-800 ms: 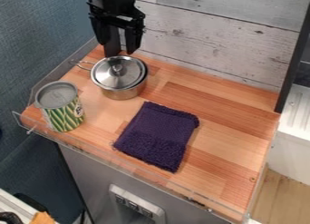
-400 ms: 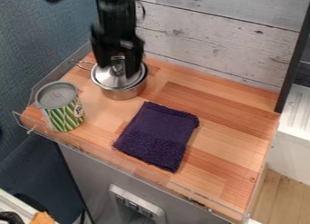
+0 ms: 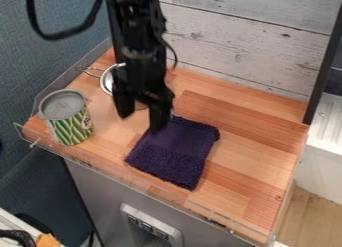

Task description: Moved the purple clothe to the top right side of the table

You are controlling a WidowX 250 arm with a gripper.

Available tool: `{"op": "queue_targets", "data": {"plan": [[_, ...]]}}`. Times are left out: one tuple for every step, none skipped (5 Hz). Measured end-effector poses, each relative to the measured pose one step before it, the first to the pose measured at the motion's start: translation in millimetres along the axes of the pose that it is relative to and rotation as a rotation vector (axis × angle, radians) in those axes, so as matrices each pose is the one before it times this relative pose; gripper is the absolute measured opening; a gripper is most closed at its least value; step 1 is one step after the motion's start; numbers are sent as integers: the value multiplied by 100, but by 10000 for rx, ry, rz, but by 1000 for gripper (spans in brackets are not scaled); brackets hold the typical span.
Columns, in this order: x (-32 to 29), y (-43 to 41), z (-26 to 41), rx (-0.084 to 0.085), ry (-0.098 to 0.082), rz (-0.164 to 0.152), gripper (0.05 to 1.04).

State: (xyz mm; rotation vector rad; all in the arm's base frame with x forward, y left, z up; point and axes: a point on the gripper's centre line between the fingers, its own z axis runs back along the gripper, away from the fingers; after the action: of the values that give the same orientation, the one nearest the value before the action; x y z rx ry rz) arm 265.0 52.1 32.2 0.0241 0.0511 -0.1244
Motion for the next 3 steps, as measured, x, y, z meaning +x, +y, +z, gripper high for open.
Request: {"op": "queue_targets", "data": {"plan": [[-576, -2014, -1932, -55, 280, -106, 1001], [748, -722, -1532, 38, 259, 213, 1001], [2625, -319, 118, 162, -333, 159, 1001]]}}
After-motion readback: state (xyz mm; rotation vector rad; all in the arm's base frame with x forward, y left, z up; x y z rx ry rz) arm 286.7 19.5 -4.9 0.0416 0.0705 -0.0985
